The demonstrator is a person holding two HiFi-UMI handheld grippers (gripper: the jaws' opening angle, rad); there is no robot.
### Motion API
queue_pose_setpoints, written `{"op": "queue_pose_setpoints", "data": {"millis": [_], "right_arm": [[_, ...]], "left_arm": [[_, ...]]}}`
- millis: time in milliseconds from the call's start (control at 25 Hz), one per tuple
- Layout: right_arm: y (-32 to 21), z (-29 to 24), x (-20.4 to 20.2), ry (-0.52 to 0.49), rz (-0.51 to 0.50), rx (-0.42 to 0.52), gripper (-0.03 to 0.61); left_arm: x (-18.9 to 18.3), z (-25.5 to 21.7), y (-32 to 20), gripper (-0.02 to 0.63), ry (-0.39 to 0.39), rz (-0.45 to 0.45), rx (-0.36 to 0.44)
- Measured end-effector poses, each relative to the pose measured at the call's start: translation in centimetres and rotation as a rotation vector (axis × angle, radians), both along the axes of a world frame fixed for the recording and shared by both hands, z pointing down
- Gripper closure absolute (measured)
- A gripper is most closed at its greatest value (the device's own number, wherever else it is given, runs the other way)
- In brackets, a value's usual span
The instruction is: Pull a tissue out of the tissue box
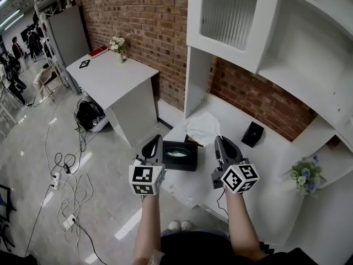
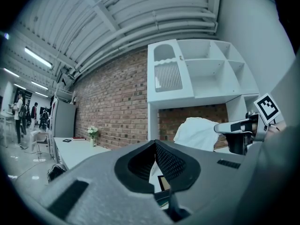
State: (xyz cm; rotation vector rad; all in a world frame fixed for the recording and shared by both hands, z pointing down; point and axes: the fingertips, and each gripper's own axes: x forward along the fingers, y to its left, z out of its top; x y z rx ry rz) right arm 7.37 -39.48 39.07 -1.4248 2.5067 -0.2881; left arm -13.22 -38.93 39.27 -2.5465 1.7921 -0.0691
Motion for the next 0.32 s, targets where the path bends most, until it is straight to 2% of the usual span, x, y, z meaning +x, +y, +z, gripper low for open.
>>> {"op": "queue_pose_setpoints", "data": {"millis": [320], "right_arm": [[0.28,0.01,0.09,0.000,-0.001,-0.004,0.575]], "left_arm": [[0.25,-0.07,0.12,0.604,-0.005,0.000,0.000]]}}
